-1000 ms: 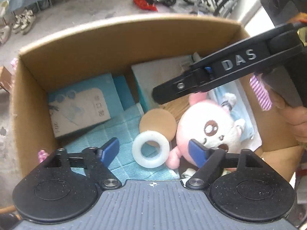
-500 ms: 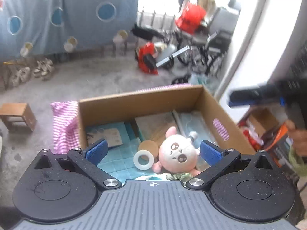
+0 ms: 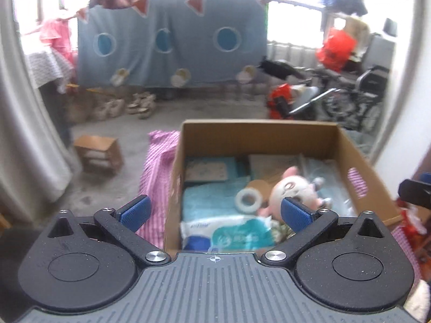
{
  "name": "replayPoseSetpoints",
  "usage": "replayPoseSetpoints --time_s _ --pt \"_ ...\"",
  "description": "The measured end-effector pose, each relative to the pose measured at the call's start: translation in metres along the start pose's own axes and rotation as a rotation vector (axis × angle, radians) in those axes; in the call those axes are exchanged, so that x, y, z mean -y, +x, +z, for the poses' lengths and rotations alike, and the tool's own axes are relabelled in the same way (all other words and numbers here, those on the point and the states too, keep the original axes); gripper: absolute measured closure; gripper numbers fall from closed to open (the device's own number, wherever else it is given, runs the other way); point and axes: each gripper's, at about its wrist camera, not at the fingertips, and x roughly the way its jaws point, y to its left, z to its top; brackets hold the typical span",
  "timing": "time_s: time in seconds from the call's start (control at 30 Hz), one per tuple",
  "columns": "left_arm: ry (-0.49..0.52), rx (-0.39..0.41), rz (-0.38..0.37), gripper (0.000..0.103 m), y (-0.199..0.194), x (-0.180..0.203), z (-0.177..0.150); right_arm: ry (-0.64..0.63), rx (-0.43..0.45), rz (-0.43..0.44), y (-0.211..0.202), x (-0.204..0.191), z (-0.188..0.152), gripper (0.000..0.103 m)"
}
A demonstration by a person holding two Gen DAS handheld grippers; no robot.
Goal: Organize soft objects
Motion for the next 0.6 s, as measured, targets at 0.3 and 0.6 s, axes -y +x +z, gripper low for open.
replayPoseSetpoints --time_s 0.3,0.6 --pt "-0.042 -0.107 -0.020 0.000 0.026 0.018 -0.027 -0.020 -0.041 -0.186 0.014 -0.009 -0.026 0.000" --pt "-0.017 -0.145 0.037 0.000 0.028 0.024 -0.034 -0.082 -0.123 -0.185 0.042 -0.026 -0.039 0.000"
